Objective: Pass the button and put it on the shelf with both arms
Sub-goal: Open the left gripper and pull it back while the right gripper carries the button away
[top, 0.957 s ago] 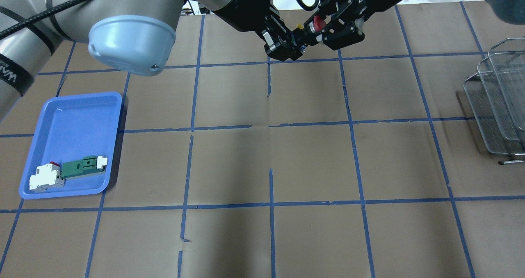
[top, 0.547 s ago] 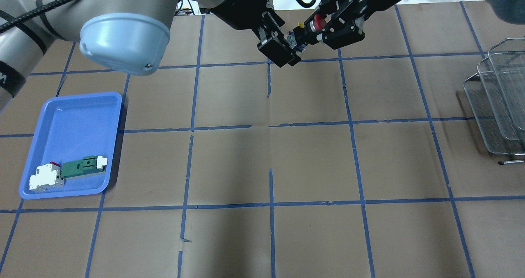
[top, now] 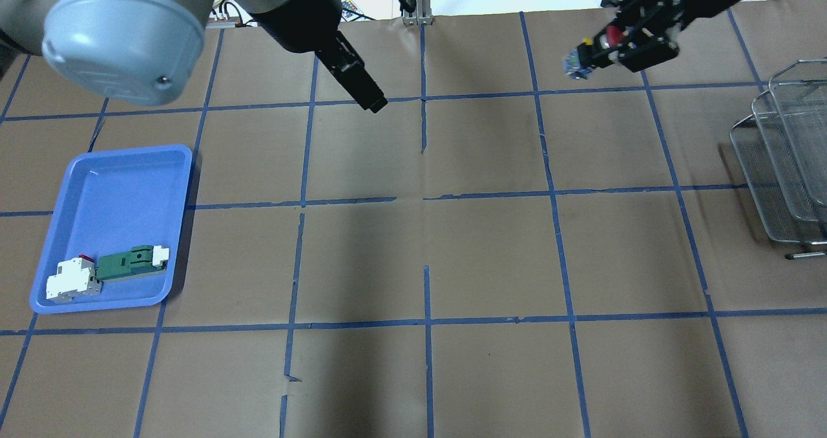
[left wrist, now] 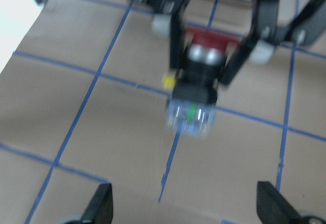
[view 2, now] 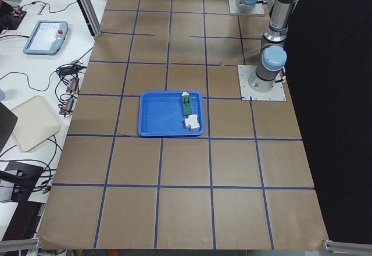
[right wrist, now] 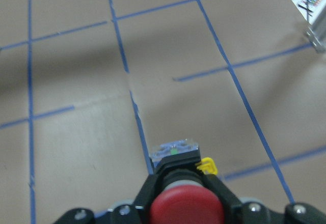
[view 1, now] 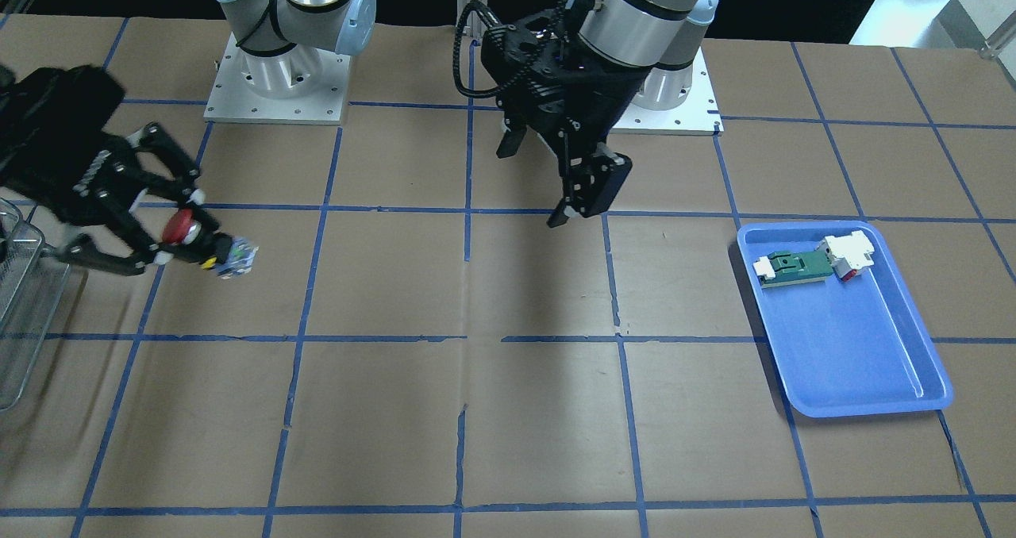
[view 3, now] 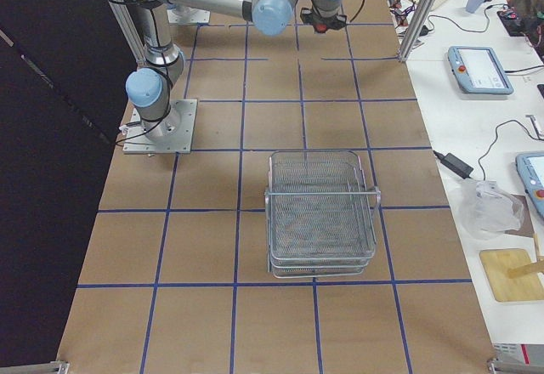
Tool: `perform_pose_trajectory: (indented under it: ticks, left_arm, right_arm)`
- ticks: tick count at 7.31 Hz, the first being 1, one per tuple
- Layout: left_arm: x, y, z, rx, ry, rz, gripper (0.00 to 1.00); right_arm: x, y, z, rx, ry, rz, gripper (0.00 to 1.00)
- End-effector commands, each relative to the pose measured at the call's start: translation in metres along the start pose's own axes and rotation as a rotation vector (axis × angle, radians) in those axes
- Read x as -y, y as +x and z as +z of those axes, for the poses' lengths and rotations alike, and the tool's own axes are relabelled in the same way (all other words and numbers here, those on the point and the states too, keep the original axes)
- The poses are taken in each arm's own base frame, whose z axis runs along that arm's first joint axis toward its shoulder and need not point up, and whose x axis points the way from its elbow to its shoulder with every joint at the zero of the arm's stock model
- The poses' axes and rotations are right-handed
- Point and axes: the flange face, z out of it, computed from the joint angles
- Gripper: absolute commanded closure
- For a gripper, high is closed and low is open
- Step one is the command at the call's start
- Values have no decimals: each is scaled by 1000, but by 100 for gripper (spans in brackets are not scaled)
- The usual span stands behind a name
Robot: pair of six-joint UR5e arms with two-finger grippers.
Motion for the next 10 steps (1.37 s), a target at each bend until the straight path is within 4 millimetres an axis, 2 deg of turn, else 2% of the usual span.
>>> perform_pose_trajectory:
  ticks: [1,2,3,4,5,6,8,10]
  left_arm:
    - [-48,-45,2,90,-135,-159,0]
    - [-65,-53,-5,147,-141,-244,0]
    - [-80,-57,-1,162,-163,-314,0]
    - [-90,-58,0,166,-165,-351,0]
    - [-104,-71,-8,180,-157,-403,0]
    - [-115,-77,-20,195,-149,-441,0]
    - [-123,-79,-20,202,-142,-568,0]
    - [-119,-82,-19,240,-84,-855,0]
  right_arm:
    - [-150,51,-39,-102,-289,50,100]
    - [-194,60,-68,-137,-382,35,100]
    - [-220,72,-83,-149,-511,35,100]
    - [-230,77,-86,-134,-561,25,100]
    - [-250,82,-75,-102,-576,45,100]
    - [-259,82,-74,-93,-571,63,100]
    - [-263,80,-70,-78,-568,79,100]
    - [-267,79,-68,-71,-567,83,97]
